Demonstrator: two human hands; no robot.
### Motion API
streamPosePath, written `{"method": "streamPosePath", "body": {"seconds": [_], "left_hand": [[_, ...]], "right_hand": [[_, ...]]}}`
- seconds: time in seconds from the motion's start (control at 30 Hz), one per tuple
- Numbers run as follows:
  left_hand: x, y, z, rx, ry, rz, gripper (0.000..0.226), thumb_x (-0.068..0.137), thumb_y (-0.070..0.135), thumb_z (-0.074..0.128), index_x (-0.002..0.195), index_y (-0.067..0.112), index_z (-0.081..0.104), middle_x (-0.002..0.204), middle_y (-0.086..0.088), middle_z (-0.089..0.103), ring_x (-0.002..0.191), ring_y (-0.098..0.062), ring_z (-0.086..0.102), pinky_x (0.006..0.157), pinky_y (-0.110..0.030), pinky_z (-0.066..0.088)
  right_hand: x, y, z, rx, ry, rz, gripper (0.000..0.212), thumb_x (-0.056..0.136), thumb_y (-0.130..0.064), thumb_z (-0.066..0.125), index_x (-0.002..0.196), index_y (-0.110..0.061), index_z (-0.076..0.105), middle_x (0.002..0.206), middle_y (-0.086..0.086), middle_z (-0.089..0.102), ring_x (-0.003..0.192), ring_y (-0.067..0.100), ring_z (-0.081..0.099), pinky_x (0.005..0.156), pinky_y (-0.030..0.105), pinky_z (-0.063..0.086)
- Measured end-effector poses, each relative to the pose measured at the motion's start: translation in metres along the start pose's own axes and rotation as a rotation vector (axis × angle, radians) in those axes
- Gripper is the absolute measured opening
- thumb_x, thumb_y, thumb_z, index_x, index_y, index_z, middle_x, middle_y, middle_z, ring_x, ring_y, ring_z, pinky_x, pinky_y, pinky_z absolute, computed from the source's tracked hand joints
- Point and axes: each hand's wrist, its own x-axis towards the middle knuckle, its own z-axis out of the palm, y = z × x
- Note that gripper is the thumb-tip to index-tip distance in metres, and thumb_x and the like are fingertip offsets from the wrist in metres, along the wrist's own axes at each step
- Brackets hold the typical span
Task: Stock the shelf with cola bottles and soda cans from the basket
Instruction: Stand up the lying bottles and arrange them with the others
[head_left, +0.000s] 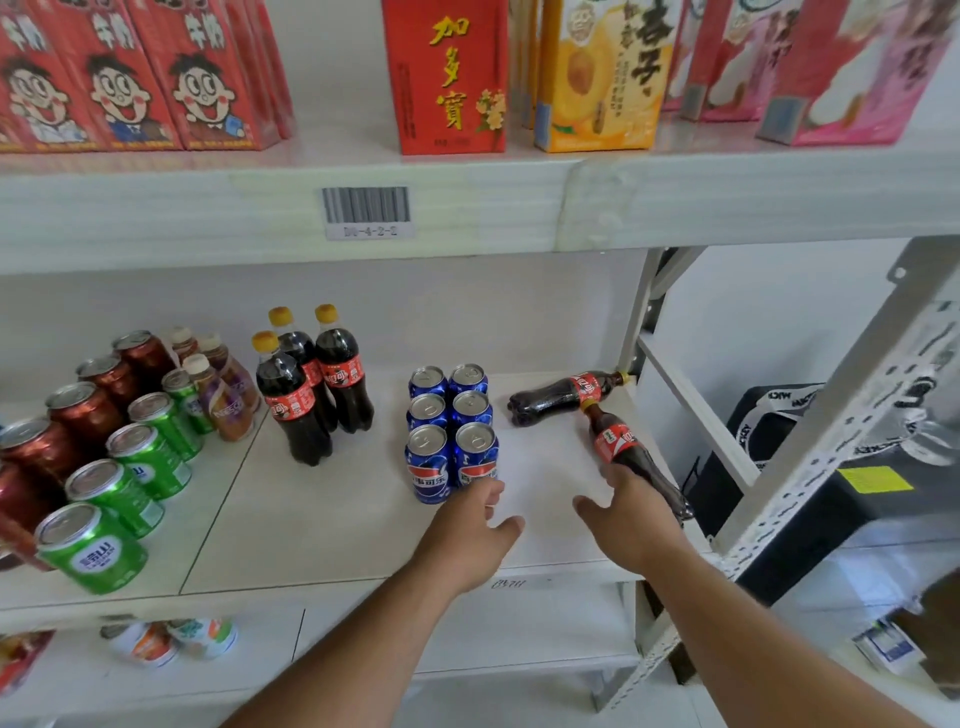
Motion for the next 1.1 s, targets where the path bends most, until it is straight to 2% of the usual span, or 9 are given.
{"method": "streamPosePath", "body": {"seconds": [0.1, 0.3, 0.43, 0.53, 0.67, 0.8, 1.0, 1.1], "left_hand": [[0.006, 0.027, 0.020, 0.024, 0.015, 0.030, 0.059, 0.098, 0.035, 0.070, 0.151, 0.026, 0.047, 0.150, 0.004, 0.055, 0.134, -0.010, 0.054, 0.111, -0.036, 0.048], [0.022, 0.068, 0.049, 0.086, 0.074, 0.045, 0.061, 0.098, 0.034, 0.070, 0.153, 0.026, 0.044, 0.156, 0.000, 0.049, 0.140, -0.015, 0.051, 0.108, -0.033, 0.047], [0.036, 0.080, 0.056, 0.147, 0.100, 0.043, 0.063, 0.100, 0.035, 0.067, 0.155, 0.026, 0.040, 0.160, -0.001, 0.043, 0.144, -0.019, 0.047, 0.106, -0.032, 0.043], [0.052, 0.085, 0.056, 0.201, 0.111, 0.052, 0.064, 0.100, 0.036, 0.066, 0.156, 0.024, 0.040, 0.162, -0.002, 0.040, 0.145, -0.020, 0.045, 0.111, -0.034, 0.042], [0.087, 0.093, 0.052, 0.297, 0.120, 0.074, 0.063, 0.099, 0.036, 0.066, 0.155, 0.020, 0.042, 0.158, -0.002, 0.041, 0.141, -0.023, 0.047, 0.113, -0.036, 0.042], [0.126, 0.094, 0.045, 0.382, 0.125, 0.106, 0.061, 0.097, 0.031, 0.067, 0.152, 0.014, 0.045, 0.153, -0.006, 0.045, 0.135, -0.026, 0.051, 0.111, -0.038, 0.046], [0.182, 0.080, 0.041, 0.504, 0.113, 0.131, 0.051, 0.095, 0.025, 0.069, 0.141, 0.009, 0.053, 0.142, -0.011, 0.053, 0.127, -0.031, 0.055, 0.104, -0.041, 0.050], [0.207, 0.075, 0.043, 0.603, 0.091, 0.143, 0.051, 0.097, 0.024, 0.068, 0.142, 0.007, 0.051, 0.146, -0.012, 0.051, 0.132, -0.033, 0.051, 0.106, -0.041, 0.046]], "right_hand": [[0.001, 0.017, -0.022, -0.019, 0.045, -0.019, 0.059, 0.098, -0.041, 0.064, 0.150, -0.019, 0.048, 0.128, 0.005, 0.065, 0.106, 0.026, 0.061, 0.094, 0.038, 0.053], [0.012, 0.042, -0.053, -0.010, 0.047, -0.012, 0.049, 0.094, -0.039, 0.065, 0.138, -0.018, 0.055, 0.111, 0.005, 0.067, 0.096, 0.027, 0.065, 0.086, 0.039, 0.058], [0.018, 0.053, -0.062, 0.019, 0.048, 0.011, 0.050, 0.097, -0.035, 0.065, 0.142, -0.018, 0.052, 0.111, 0.005, 0.062, 0.098, 0.027, 0.065, 0.087, 0.038, 0.057], [0.026, 0.056, -0.065, -0.007, 0.058, 0.012, 0.049, 0.096, -0.040, 0.064, 0.137, -0.015, 0.053, 0.115, 0.010, 0.066, 0.097, 0.030, 0.066, 0.088, 0.042, 0.058], [0.041, 0.057, -0.063, -0.031, 0.037, 0.044, 0.051, 0.096, -0.044, 0.063, 0.137, -0.015, 0.052, 0.121, 0.010, 0.066, 0.104, 0.031, 0.063, 0.089, 0.041, 0.056], [0.058, 0.057, -0.053, -0.030, 0.015, 0.092, 0.055, 0.094, -0.045, 0.062, 0.140, -0.017, 0.050, 0.118, 0.009, 0.062, 0.102, 0.030, 0.061, 0.088, 0.042, 0.059], [0.090, 0.058, -0.039, -0.060, 0.002, 0.170, 0.061, 0.097, -0.046, 0.065, 0.146, -0.016, 0.045, 0.127, 0.008, 0.059, 0.098, 0.023, 0.053, 0.079, 0.032, 0.049], [0.105, 0.062, -0.031, -0.078, 0.002, 0.213, 0.063, 0.095, -0.052, 0.066, 0.144, -0.017, 0.047, 0.119, 0.005, 0.062, 0.097, 0.021, 0.062, 0.083, 0.034, 0.059]]}}
